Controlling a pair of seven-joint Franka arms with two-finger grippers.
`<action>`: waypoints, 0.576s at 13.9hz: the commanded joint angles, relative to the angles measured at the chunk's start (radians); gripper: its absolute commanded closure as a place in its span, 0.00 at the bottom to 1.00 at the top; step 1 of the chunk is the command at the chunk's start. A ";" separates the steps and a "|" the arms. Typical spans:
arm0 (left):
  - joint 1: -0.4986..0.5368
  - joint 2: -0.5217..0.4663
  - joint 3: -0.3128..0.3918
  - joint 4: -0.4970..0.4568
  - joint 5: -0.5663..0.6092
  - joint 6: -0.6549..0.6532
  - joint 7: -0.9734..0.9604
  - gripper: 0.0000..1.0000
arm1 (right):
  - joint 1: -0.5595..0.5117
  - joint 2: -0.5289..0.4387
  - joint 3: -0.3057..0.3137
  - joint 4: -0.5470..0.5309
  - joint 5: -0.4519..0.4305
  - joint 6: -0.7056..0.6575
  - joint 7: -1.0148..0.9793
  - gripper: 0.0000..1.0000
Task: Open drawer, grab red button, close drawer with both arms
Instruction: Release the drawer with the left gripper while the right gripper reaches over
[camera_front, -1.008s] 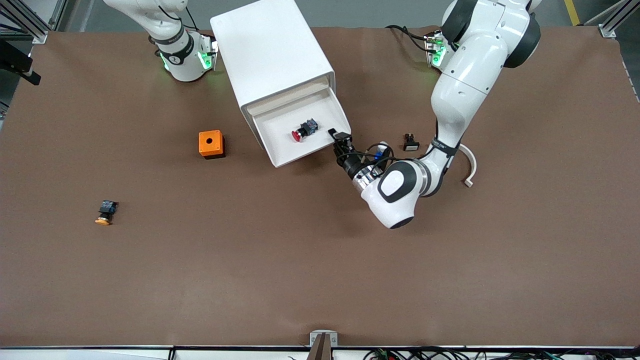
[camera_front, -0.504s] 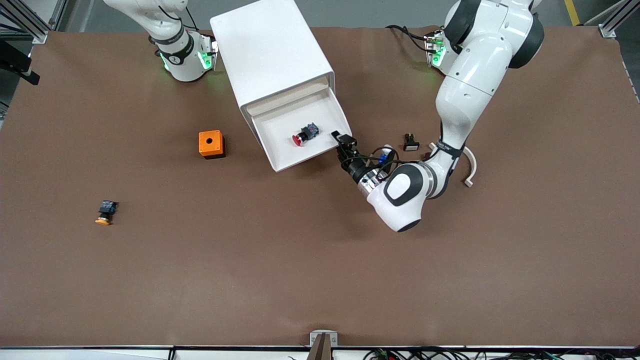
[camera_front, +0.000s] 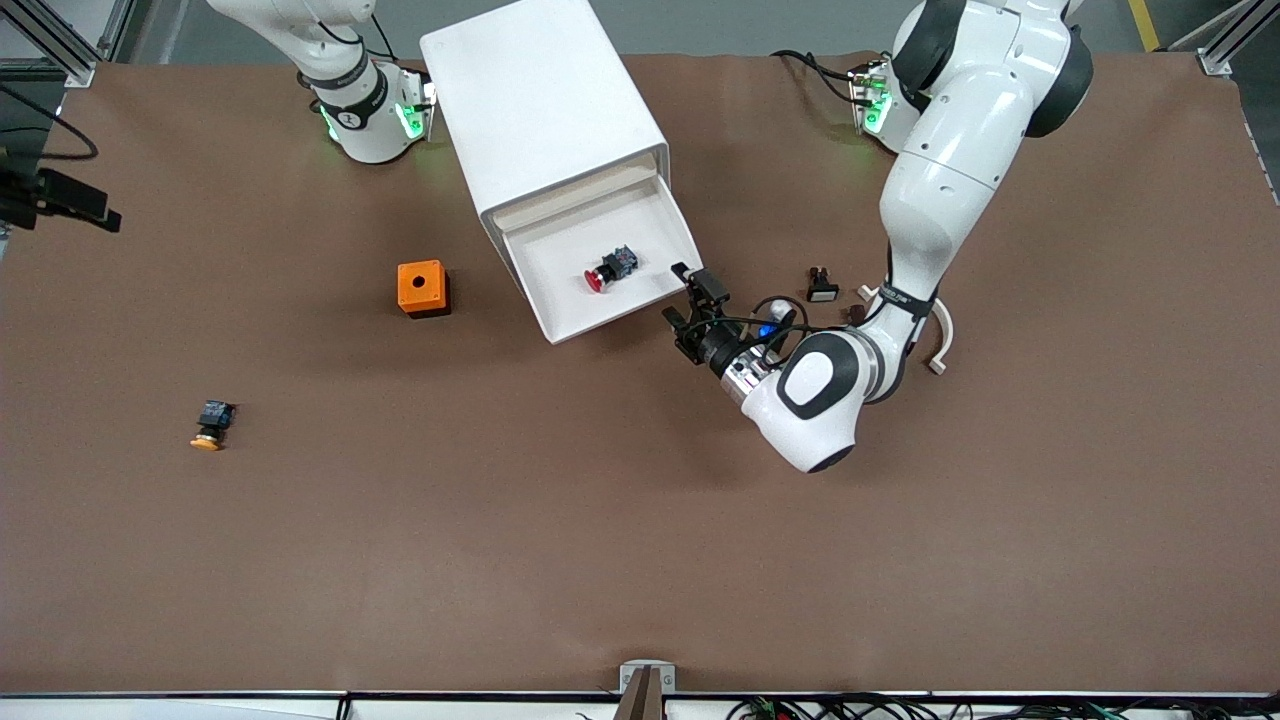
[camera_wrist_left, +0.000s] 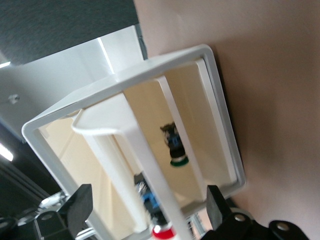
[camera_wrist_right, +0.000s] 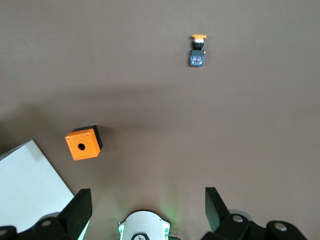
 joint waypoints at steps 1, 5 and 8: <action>0.023 -0.005 0.000 0.032 -0.018 0.013 0.148 0.00 | -0.040 0.084 0.005 0.072 -0.012 -0.014 -0.016 0.00; 0.053 -0.009 0.006 0.053 -0.015 0.063 0.372 0.00 | -0.075 0.135 0.007 0.110 0.006 -0.003 -0.014 0.00; 0.032 -0.048 0.068 0.072 0.002 0.089 0.539 0.00 | -0.064 0.134 0.008 0.110 0.010 0.011 0.025 0.00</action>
